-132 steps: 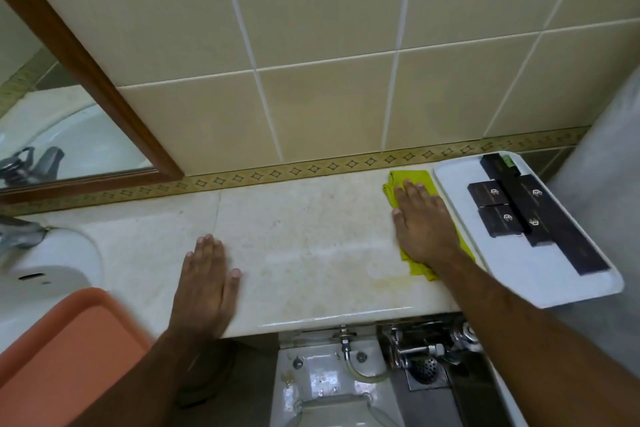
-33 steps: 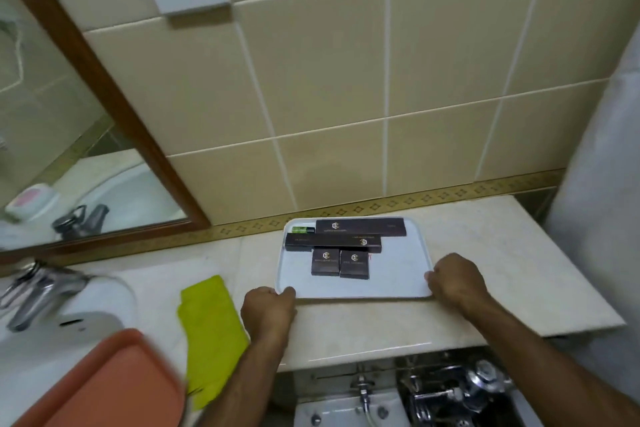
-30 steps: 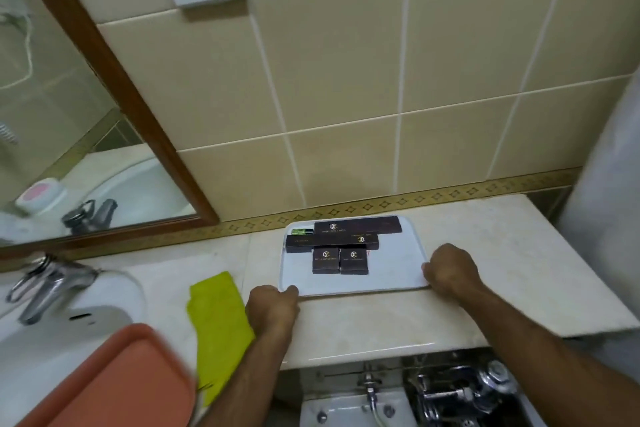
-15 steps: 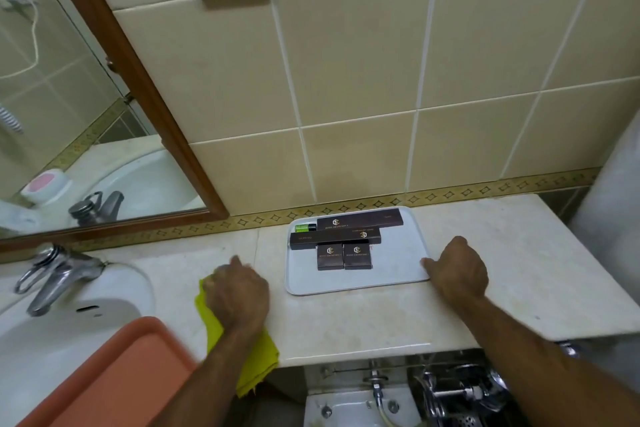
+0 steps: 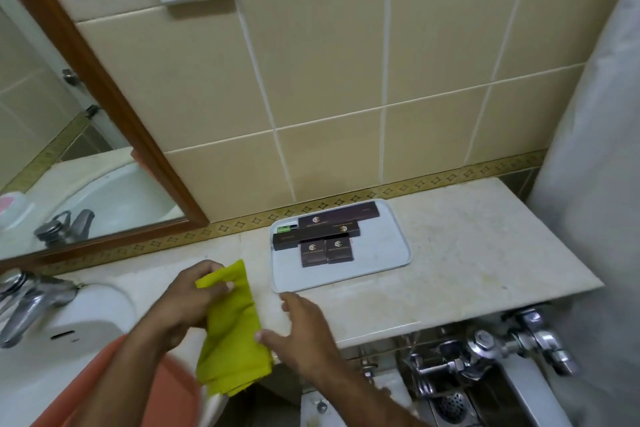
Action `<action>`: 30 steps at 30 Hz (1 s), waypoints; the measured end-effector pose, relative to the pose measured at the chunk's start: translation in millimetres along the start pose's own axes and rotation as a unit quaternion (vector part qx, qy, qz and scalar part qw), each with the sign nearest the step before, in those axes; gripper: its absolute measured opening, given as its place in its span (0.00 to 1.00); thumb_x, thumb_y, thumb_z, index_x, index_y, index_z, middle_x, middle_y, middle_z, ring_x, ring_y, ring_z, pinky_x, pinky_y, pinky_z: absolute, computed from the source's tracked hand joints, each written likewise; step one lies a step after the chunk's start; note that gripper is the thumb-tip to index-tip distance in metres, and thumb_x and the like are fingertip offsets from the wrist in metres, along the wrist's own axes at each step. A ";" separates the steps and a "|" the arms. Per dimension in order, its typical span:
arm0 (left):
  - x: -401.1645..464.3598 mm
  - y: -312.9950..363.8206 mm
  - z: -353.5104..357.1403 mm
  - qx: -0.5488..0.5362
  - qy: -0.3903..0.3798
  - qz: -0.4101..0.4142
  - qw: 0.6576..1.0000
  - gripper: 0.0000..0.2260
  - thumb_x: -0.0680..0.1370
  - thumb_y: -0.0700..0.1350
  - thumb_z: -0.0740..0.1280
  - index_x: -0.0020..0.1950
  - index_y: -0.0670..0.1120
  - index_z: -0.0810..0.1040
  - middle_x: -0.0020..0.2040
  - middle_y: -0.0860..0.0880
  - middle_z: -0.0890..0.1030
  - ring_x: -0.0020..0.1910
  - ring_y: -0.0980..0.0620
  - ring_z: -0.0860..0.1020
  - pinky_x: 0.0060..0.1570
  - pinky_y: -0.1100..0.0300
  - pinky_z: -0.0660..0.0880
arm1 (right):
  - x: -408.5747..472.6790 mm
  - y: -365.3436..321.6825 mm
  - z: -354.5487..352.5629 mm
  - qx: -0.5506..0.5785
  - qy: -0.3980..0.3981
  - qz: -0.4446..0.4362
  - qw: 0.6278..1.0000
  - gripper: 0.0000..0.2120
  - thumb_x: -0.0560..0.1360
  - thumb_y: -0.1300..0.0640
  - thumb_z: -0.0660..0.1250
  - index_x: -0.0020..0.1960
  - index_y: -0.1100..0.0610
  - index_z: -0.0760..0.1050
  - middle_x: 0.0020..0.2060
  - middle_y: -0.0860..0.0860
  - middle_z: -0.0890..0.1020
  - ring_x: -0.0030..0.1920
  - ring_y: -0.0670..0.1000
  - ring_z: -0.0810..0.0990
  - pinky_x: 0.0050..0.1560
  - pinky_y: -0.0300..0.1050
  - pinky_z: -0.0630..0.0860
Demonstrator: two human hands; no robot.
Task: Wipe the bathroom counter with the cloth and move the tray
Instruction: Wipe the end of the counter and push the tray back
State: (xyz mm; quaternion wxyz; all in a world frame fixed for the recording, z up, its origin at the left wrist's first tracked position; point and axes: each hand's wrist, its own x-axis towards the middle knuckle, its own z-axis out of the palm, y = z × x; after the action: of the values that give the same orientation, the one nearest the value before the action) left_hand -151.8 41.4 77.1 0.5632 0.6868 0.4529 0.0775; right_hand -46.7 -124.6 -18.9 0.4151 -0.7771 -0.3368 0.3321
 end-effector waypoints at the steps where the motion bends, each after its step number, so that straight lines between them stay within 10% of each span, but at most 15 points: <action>1: -14.0 14.9 5.0 0.001 -0.045 0.039 0.998 0.05 0.74 0.39 0.72 0.45 0.45 0.76 0.36 0.43 0.78 0.32 0.46 0.78 0.29 0.54 0.74 | -1.6 -1.1 -3.8 0.043 -0.018 0.003 0.999 0.41 0.64 0.36 0.74 0.73 0.47 0.67 0.66 0.47 0.76 0.65 0.50 0.73 0.66 0.47 0.72; 5: -46.2 83.0 36.3 0.012 -0.114 0.144 0.983 0.12 0.68 0.41 0.77 0.46 0.47 0.77 0.33 0.48 0.79 0.28 0.50 0.78 0.22 0.59 0.71 | -21.7 0.4 -41.0 0.230 -0.066 -0.010 0.971 0.26 0.65 0.41 0.75 0.59 0.51 0.80 0.57 0.52 0.85 0.59 0.53 0.82 0.61 0.57 0.79; 10: -3.9 142.4 128.9 0.071 -0.055 0.242 0.966 0.10 0.66 0.39 0.79 0.42 0.49 0.80 0.37 0.49 0.82 0.34 0.53 0.79 0.28 0.57 0.75 | -65.1 43.6 -129.5 0.313 0.129 0.012 0.941 0.09 0.69 0.46 0.73 0.47 0.46 0.83 0.45 0.51 0.88 0.46 0.53 0.86 0.47 0.55 0.84; 16: 73.1 138.9 289.2 0.199 -0.084 0.274 0.937 0.11 0.66 0.42 0.79 0.45 0.48 0.83 0.46 0.48 0.82 0.46 0.49 0.79 0.45 0.58 0.74 | -65.0 111.1 -217.2 0.123 0.314 0.134 0.932 0.03 0.72 0.57 0.75 0.43 0.55 0.82 0.41 0.54 0.87 0.44 0.55 0.83 0.48 0.52 0.81; 21: 103.4 107.4 342.7 0.319 -0.038 0.291 0.901 0.19 0.75 0.49 0.69 0.65 0.43 0.77 0.64 0.44 0.79 0.63 0.45 0.76 0.61 0.57 0.69 | -38.8 131.0 -242.9 -0.185 0.269 0.228 0.917 0.13 0.73 0.48 0.70 0.52 0.56 0.79 0.52 0.55 0.82 0.53 0.59 0.80 0.50 0.50 0.77; 25: 101.1 62.4 317.7 0.419 0.028 0.301 0.856 0.26 0.82 0.53 0.52 0.74 0.37 0.63 0.74 0.36 0.66 0.74 0.39 0.63 0.73 0.49 0.57 | -15.0 134.0 -241.5 -0.355 0.278 0.071 0.890 0.28 0.65 0.58 0.70 0.64 0.58 0.74 0.70 0.61 0.71 0.69 0.64 0.67 0.69 0.59 0.67; 28: 102.1 38.7 307.1 0.426 -0.018 0.277 0.861 0.29 0.83 0.53 0.49 0.79 0.38 0.50 0.80 0.40 0.48 0.80 0.45 0.44 0.77 0.53 0.42 | 23.0 129.4 -229.5 -0.375 0.185 -0.027 0.908 0.29 0.77 0.54 0.57 0.77 0.58 0.59 0.80 0.59 0.55 0.79 0.62 0.50 0.78 0.61 0.47; 30: 108.3 33.9 309.3 0.417 -0.016 0.290 0.861 0.29 0.83 0.53 0.50 0.79 0.38 0.48 0.80 0.40 0.44 0.79 0.46 0.41 0.76 0.55 0.39 | 42.4 131.7 -220.0 -0.417 0.156 -0.056 0.894 0.28 0.79 0.51 0.53 0.78 0.58 0.60 0.78 0.59 0.61 0.78 0.62 0.57 0.77 0.63 0.54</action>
State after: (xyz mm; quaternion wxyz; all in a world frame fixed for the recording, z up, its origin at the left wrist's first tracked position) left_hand 119.7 -97.7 -47.4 0.1839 0.9588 0.2145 0.0299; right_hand 184.4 -239.9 -47.7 0.1180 -0.9004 -0.4185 0.0119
